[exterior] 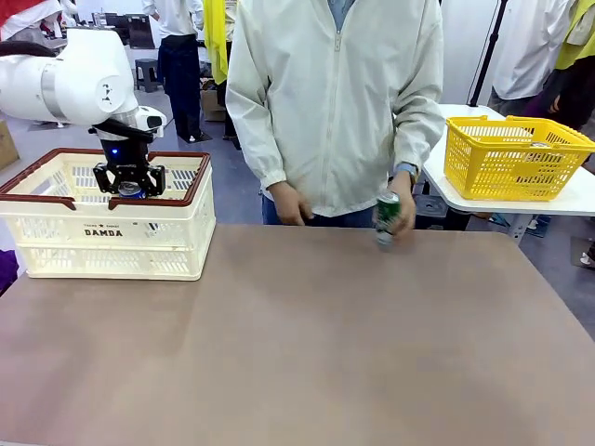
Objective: Place the drinks into the Shopping basket.
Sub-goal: Pick up one drink and place it into the Shopping basket.
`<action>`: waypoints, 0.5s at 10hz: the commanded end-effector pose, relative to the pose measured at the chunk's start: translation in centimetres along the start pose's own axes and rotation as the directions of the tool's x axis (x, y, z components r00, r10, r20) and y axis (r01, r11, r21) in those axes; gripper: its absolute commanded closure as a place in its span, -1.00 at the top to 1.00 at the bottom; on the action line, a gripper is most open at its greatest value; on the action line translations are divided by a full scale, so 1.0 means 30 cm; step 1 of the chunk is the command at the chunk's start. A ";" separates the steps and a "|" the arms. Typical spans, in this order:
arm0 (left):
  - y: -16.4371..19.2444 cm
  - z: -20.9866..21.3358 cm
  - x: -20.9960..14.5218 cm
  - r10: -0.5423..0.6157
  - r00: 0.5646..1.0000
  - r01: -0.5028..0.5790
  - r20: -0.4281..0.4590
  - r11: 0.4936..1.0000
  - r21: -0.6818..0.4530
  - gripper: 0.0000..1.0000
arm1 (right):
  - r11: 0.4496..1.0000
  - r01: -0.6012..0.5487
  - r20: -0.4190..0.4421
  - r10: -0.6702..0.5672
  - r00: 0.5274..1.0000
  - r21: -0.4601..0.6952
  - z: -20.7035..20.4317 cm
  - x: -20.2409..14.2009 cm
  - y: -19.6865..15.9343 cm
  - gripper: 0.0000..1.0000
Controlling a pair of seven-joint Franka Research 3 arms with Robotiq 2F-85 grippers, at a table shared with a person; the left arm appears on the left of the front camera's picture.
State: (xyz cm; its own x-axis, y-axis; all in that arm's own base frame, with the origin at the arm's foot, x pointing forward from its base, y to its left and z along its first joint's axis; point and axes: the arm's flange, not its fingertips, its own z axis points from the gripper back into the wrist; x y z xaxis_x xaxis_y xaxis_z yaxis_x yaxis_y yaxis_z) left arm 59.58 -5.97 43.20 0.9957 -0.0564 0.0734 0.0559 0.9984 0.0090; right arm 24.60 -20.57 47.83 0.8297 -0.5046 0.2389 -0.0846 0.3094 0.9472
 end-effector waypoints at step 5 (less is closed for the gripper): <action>0.010 0.048 -0.019 -0.001 0.999 0.003 0.047 0.999 -0.039 1.00 | 1.000 -0.025 -0.004 0.025 1.000 0.003 0.004 0.003 0.002 1.00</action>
State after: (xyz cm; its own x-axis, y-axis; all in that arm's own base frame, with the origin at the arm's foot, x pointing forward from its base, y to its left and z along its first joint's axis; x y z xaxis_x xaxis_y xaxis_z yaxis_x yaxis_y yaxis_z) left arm 59.58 -6.11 43.83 0.9938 -0.0548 0.0963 0.0550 0.9985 0.0006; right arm 24.60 -20.57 47.83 0.8297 -0.5045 0.2390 -0.0847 0.3094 0.9471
